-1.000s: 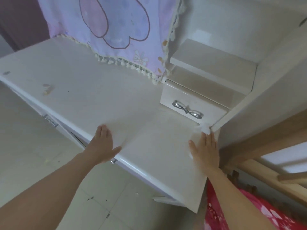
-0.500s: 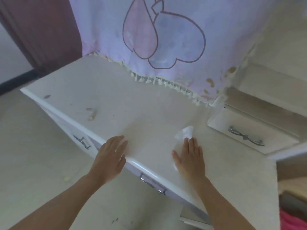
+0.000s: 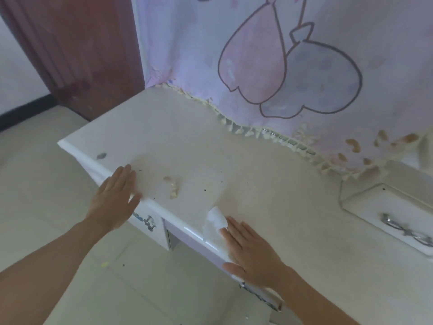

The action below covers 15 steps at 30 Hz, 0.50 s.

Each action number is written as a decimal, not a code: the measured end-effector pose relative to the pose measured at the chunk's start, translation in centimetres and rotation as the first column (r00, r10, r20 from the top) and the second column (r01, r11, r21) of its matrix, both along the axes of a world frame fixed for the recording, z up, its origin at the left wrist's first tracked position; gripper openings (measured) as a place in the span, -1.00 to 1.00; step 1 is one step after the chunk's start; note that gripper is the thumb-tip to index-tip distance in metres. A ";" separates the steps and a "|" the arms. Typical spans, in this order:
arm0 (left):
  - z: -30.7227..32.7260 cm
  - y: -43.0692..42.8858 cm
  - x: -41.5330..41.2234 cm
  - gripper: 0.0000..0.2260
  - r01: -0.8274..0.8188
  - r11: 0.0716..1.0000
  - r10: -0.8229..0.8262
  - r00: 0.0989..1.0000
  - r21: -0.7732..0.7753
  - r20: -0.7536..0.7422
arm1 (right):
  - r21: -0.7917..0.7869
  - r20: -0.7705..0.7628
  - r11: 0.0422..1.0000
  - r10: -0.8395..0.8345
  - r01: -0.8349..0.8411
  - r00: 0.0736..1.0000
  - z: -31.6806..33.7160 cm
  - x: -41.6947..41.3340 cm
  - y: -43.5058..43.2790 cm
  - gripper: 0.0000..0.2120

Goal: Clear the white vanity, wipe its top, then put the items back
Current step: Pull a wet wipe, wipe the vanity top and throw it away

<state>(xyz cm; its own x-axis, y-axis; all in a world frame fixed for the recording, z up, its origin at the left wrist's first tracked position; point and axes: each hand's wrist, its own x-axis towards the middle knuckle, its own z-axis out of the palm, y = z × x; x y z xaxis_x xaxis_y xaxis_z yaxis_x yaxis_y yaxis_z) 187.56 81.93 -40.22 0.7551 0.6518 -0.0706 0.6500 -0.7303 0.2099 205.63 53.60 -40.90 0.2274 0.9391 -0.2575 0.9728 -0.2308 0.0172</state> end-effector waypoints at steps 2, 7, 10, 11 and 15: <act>-0.9 0.5 -0.2 -0.45 0.024 1.000 -0.024 1.000 0.011 0.005 | 0.063 0.010 0.982 -0.181 0.180 0.983 -0.6 2.1 0.6 -0.32; -1.9 1.3 -0.4 -0.31 0.095 0.994 -0.098 0.994 0.062 0.050 | 0.129 -0.015 0.821 -0.559 0.556 0.829 -0.2 9.5 4.6 -0.04; -2.2 1.9 -0.6 -0.47 0.136 0.988 -0.140 0.989 0.078 0.049 | 0.097 -0.018 0.849 -0.519 0.519 0.854 0.1 11.2 8.1 -0.19; -2.3 2.0 -0.8 -0.50 0.153 0.985 -0.157 0.986 0.085 0.052 | 0.115 -0.015 0.873 -0.475 0.473 0.880 0.3 10.9 9.1 -0.17; -2.8 2.6 -1.2 -0.43 0.179 0.982 -0.183 0.981 0.063 0.068 | 0.248 0.047 0.964 -0.115 0.100 0.992 0.2 5.0 11.6 -0.46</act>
